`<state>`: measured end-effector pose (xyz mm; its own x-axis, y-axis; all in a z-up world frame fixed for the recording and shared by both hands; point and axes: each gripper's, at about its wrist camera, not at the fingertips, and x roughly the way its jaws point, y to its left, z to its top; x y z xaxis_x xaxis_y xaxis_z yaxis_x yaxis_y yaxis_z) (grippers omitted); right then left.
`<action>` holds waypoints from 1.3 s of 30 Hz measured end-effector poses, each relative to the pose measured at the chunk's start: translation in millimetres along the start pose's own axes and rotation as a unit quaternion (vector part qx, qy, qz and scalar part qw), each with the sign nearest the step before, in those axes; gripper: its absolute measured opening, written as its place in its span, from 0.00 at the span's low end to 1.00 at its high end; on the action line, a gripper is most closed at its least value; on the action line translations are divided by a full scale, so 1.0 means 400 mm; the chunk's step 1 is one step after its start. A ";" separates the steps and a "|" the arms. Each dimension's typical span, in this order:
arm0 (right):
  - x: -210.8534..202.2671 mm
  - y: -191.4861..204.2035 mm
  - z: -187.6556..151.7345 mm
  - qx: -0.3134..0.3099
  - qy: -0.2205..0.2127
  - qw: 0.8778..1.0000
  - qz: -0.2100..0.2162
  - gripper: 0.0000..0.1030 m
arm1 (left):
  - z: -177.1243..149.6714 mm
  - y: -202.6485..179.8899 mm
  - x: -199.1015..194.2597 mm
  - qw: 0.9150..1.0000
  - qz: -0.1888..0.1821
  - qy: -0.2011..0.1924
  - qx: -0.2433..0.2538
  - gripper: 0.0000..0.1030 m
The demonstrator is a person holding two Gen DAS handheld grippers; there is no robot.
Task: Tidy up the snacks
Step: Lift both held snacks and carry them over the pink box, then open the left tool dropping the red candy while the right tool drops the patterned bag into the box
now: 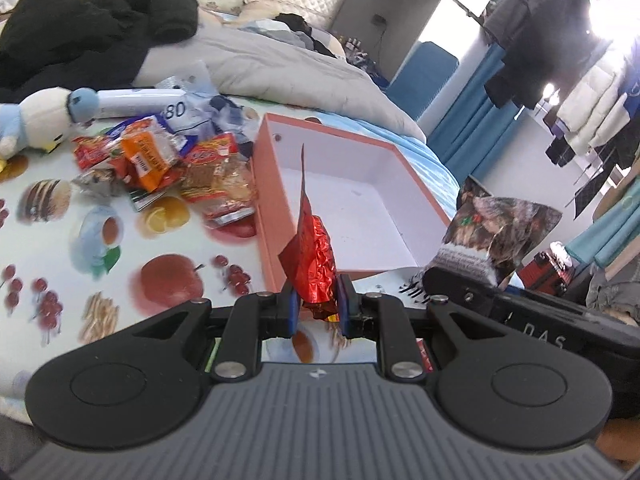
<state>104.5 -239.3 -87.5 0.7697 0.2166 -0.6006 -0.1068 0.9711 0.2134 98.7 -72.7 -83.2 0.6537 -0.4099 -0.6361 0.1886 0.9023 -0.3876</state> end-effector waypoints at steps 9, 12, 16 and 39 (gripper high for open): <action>0.061 -0.089 0.066 0.014 -0.005 1.000 -0.015 0.39 | 0.113 -0.053 0.135 0.999 -0.006 0.013 0.030 0.21; 0.095 -0.121 0.093 0.020 -0.005 1.000 -0.018 0.39 | 0.155 -0.076 0.196 0.999 -0.011 0.020 0.038 0.21; 0.147 -0.173 0.134 0.029 -0.006 0.999 -0.026 0.39 | 0.202 -0.105 0.297 0.998 -0.016 0.035 0.050 0.21; 0.451 -0.357 0.147 0.068 0.080 0.993 -0.052 0.43 | 0.268 -0.085 0.651 0.993 0.004 0.097 0.062 0.47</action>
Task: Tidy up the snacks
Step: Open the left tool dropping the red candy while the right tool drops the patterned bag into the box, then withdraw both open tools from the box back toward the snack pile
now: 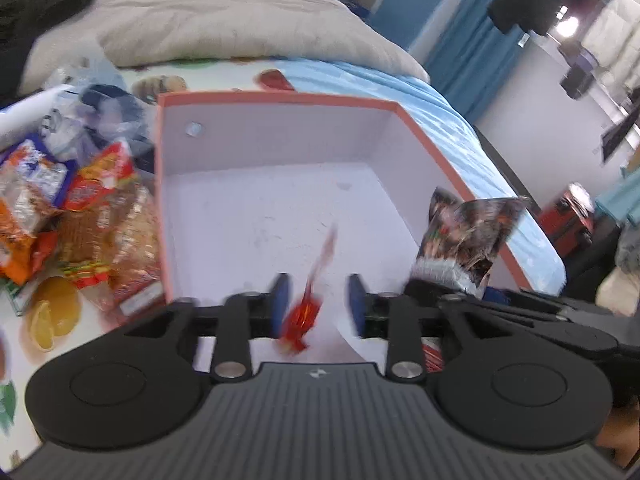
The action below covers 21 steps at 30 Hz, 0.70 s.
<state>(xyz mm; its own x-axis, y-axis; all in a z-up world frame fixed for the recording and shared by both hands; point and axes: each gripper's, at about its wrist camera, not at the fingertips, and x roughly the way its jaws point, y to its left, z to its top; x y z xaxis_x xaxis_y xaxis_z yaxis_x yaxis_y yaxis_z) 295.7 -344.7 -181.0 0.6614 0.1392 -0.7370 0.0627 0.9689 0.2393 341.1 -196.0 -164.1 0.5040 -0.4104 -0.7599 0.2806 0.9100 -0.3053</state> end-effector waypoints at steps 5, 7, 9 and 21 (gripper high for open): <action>-0.018 -0.006 -0.001 0.014 -0.002 1.000 -0.024 0.76 | -0.008 -0.002 -0.063 1.000 0.000 -0.019 -0.003 0.48; -0.037 0.001 -0.005 0.013 -0.008 1.000 -0.022 0.76 | -0.015 -0.006 -0.098 1.000 0.000 -0.028 -0.001 0.48; -0.060 0.010 -0.011 0.012 -0.014 1.000 -0.020 0.76 | -0.024 -0.010 -0.138 0.999 0.001 -0.037 -0.001 0.48; -0.255 0.093 -0.090 0.008 -0.065 0.998 0.017 0.76 | -0.152 -0.030 -0.417 0.995 0.007 -0.097 0.000 0.48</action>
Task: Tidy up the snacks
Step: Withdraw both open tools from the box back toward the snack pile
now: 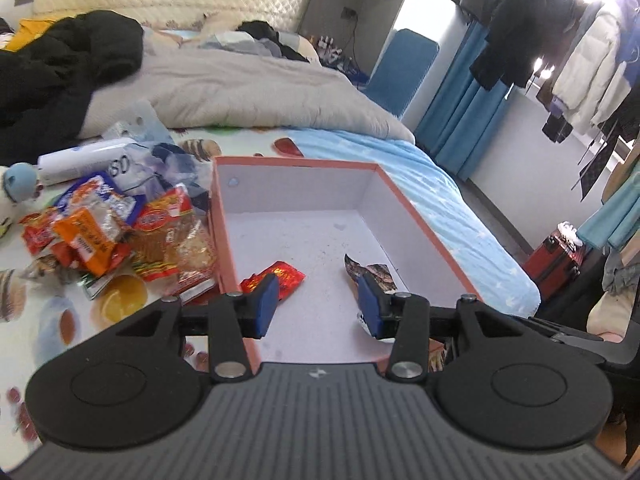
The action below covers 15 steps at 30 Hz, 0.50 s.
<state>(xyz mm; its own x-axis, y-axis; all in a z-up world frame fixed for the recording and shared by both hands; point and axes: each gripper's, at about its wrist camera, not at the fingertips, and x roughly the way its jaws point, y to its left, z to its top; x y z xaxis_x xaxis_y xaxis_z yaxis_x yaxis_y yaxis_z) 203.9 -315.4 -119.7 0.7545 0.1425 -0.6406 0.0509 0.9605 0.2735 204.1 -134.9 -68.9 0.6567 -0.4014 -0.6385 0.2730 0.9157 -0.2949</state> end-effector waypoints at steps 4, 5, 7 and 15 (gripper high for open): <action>-0.063 0.039 -0.030 -0.009 -0.016 1.000 0.015 0.76 | -0.040 0.007 -0.082 1.000 0.004 -0.012 -0.009 0.48; -0.077 0.049 -0.037 -0.012 -0.020 1.000 0.019 0.76 | -0.050 0.010 -0.103 1.000 0.005 -0.016 -0.010 0.48; -0.102 0.073 -0.052 -0.021 -0.026 0.999 0.025 0.76 | -0.067 0.010 -0.141 1.000 0.007 -0.024 -0.012 0.48; -0.169 0.136 -0.107 -0.047 -0.041 0.997 0.045 0.76 | -0.124 0.031 -0.275 0.998 0.029 -0.047 -0.019 0.48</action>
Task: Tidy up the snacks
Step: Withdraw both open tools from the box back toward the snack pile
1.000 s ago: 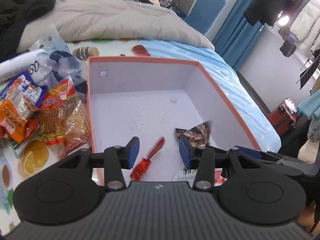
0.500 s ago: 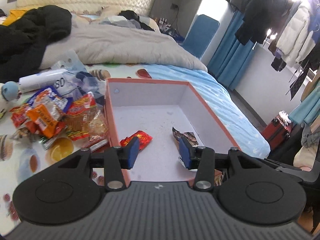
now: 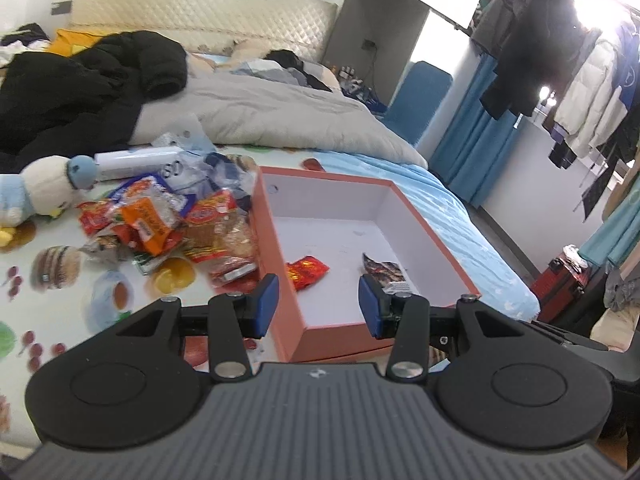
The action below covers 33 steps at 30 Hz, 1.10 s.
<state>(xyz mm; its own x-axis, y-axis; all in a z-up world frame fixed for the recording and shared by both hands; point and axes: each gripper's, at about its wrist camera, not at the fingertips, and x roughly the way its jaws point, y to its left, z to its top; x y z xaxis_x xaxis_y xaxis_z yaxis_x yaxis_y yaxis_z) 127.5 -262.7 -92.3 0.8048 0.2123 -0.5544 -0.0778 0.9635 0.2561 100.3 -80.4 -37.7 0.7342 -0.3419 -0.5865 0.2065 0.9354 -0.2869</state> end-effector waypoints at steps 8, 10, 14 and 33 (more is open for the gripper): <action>-0.029 0.065 -0.039 -0.021 -0.013 0.999 0.033 0.76 | -0.042 0.052 -0.119 0.999 0.039 -0.021 -0.008 0.48; -0.038 0.081 -0.052 -0.030 -0.016 0.999 0.041 0.76 | -0.061 0.064 -0.146 0.998 0.048 -0.024 -0.012 0.48; -0.039 0.111 -0.086 -0.054 -0.010 0.997 0.055 0.76 | -0.105 0.093 -0.187 0.997 0.062 -0.024 -0.030 0.48; -0.043 0.170 -0.163 -0.086 0.002 0.994 0.067 0.76 | -0.171 0.159 -0.190 0.995 0.081 -0.001 -0.055 0.49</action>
<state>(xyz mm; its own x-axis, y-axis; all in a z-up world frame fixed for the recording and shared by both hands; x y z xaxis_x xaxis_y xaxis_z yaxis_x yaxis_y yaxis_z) 70.2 -190.0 -116.9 0.7783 0.3402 -0.5278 -0.2830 0.9404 0.1887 13.5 -1.2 -63.1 0.7536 -0.1862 -0.6305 0.0121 0.9628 -0.2699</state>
